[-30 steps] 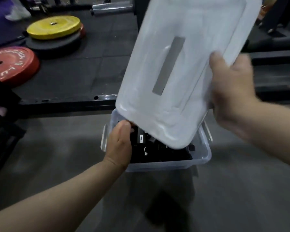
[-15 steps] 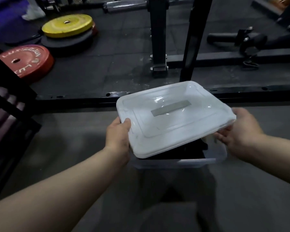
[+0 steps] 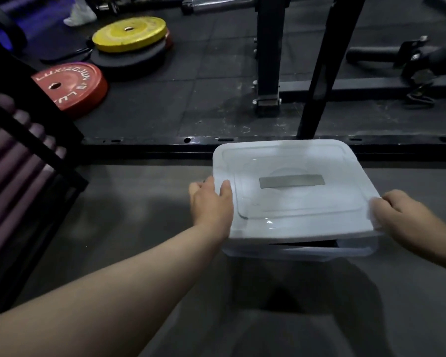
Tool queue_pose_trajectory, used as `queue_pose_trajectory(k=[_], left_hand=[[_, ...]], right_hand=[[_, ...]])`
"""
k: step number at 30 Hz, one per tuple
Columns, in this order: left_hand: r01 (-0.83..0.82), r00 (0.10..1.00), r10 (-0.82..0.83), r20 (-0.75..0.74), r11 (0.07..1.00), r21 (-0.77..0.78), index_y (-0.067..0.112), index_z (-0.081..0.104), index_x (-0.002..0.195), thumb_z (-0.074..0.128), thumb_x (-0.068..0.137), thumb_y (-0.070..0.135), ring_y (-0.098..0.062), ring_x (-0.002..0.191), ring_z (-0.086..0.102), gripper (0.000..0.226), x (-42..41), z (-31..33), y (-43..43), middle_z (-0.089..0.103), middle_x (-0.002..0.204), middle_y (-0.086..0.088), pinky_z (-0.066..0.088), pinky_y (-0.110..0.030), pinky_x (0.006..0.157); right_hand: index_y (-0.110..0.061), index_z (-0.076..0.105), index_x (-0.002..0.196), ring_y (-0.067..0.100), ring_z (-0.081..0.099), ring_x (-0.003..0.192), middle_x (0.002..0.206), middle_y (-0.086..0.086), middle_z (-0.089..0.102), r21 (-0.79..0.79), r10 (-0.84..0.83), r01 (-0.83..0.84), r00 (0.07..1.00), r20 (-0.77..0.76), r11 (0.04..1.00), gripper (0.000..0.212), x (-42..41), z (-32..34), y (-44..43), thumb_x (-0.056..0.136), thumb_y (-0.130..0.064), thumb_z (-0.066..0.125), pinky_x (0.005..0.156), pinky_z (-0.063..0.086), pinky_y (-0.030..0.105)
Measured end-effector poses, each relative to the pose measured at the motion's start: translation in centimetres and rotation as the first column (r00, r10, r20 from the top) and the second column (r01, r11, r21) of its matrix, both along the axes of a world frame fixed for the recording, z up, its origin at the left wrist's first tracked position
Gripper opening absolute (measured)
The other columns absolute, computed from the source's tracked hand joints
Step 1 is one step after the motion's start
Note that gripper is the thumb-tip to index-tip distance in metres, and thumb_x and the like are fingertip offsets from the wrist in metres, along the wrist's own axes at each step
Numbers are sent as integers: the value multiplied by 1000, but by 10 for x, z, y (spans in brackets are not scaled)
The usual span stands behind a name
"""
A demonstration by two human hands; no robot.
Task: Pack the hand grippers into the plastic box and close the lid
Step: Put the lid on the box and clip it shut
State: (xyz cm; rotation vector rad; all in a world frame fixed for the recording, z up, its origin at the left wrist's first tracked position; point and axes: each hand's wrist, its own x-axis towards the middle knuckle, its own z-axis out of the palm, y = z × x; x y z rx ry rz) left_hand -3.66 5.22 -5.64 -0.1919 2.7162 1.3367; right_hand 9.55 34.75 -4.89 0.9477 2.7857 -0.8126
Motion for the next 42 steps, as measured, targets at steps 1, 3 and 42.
queue_pose_trajectory(k=[1, 3, 42], left_hand=[[-6, 1000, 6, 4, 999, -48, 21, 62, 116, 46, 96, 38, -24, 108, 49, 30, -2, 0, -1, 34, 117, 2, 40, -33, 99], [5, 999, 1, 46, 990, -139, 27, 57, 126, 47, 95, 41, -24, 119, 38, 36, -4, -3, -3, 35, 123, 1, 34, -37, 107], [-414, 867, 343, 362, 900, 137, 20, 51, 81, 70, 54, 62, -32, 89, 66, 54, 4, -26, -12, 67, 101, -4, 56, -45, 85]], right_hand=[[-22, 51, 87, 22, 57, 75, 82, -1, 60, 39, 37, -38, 999, 25, 999, 31, 1, 0, 1, 96, -47, 35, 70, 48, 40], [-25, 49, 85, 19, 58, 71, 78, -4, 61, 139, 96, -108, 991, 91, 984, 33, 3, 1, 0, 95, -51, 31, 67, 47, 38], [-30, 28, 130, 32, 49, 111, 129, 6, 36, 47, 161, -166, 982, 95, 985, 54, 6, -22, -7, 90, -66, 28, 96, 42, 50]])
